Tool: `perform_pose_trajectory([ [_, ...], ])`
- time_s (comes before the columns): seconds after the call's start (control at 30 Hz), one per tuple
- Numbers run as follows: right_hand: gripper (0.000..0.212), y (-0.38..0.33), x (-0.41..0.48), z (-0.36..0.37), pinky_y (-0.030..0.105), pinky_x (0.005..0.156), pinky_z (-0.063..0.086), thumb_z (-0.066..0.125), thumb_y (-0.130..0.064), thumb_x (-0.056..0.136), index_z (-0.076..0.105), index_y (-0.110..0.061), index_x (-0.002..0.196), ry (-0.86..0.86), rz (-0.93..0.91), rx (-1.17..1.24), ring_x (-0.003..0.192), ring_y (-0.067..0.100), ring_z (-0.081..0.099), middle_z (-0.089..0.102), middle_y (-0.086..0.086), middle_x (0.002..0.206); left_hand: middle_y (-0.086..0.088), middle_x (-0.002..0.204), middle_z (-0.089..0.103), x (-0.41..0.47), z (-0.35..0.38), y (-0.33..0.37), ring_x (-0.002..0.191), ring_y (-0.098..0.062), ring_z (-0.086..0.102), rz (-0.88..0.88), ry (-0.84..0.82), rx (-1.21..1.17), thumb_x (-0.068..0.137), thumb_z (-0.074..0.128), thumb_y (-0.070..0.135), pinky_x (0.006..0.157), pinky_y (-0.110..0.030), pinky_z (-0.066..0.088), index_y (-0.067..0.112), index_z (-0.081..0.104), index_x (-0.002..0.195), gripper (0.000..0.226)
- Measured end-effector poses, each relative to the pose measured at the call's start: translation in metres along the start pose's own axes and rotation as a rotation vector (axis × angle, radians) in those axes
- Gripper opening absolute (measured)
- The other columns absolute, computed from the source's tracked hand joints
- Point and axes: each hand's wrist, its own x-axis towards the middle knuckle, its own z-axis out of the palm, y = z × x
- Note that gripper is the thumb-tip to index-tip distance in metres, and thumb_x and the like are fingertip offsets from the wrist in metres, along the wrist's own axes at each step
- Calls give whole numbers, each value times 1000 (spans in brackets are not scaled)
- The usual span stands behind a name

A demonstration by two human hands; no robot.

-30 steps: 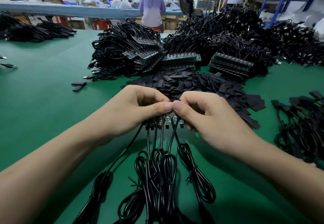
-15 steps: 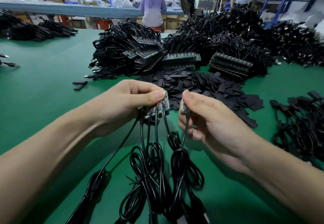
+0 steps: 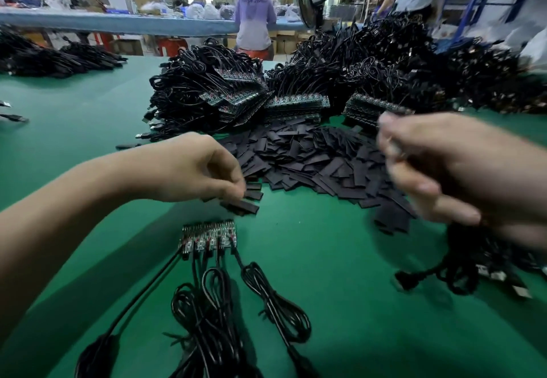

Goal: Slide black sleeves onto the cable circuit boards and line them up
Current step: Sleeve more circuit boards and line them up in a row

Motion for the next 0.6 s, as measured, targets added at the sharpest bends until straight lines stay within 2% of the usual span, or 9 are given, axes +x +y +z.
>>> perform_pose_trajectory([
  [0.07,42,14,4,6,11,35,21,61,-57,88,53,-23,66,-29,118,-124,28,9,24,40,-3,48,24,80,70,8,5,-1,74,8,64,65,36,140,79,79,49,64,-9,45,43,76,90,12],
  [0.13,42,25,7,14,14,33,19,55,-56,93,48,-25,66,-44,159,-210,34,9,24,38,-6,50,22,86,67,15,11,-5,81,7,61,95,34,251,77,82,49,68,-16,47,45,77,94,18],
  [0.23,45,39,12,23,18,44,29,51,-60,95,51,-25,67,-6,119,-316,43,9,33,40,-13,52,21,84,68,19,16,-8,80,5,62,111,63,259,77,84,47,71,-24,50,47,77,87,13],
  [0.3,44,47,13,28,26,52,32,51,-65,91,60,-25,75,74,58,-422,49,10,38,45,-15,54,21,83,69,20,16,-10,79,4,63,122,85,261,76,84,45,72,-24,51,44,77,83,11],
  [0.4,37,53,12,34,31,57,30,55,-59,95,63,-25,83,137,-27,-454,54,12,38,44,-13,57,21,82,71,19,16,-8,75,3,64,145,148,263,78,82,46,69,-18,47,39,77,82,8],
  [0.47,31,54,11,36,31,58,29,56,-55,93,66,-27,84,151,-57,-475,54,12,35,41,-11,58,20,78,73,16,18,3,73,4,66,150,233,129,78,75,50,66,-8,44,34,79,84,17],
  [0.5,28,55,11,38,31,58,30,55,-53,92,67,-29,84,160,-61,-479,55,12,35,40,-10,58,17,77,75,14,20,11,72,3,68,136,239,-28,78,72,50,66,-8,48,30,79,87,22],
  [0.57,28,57,11,40,28,54,31,54,-47,95,68,-26,83,191,-43,-420,52,13,35,39,-6,58,8,78,77,11,27,29,70,-3,72,127,168,-329,82,68,46,65,-17,57,27,79,93,24],
  [0.6,30,59,11,42,25,49,31,53,-42,98,67,-22,81,207,-14,-325,48,12,34,38,-5,57,6,78,76,11,34,37,69,-5,71,144,154,-381,85,65,44,63,-18,56,28,78,97,24],
])
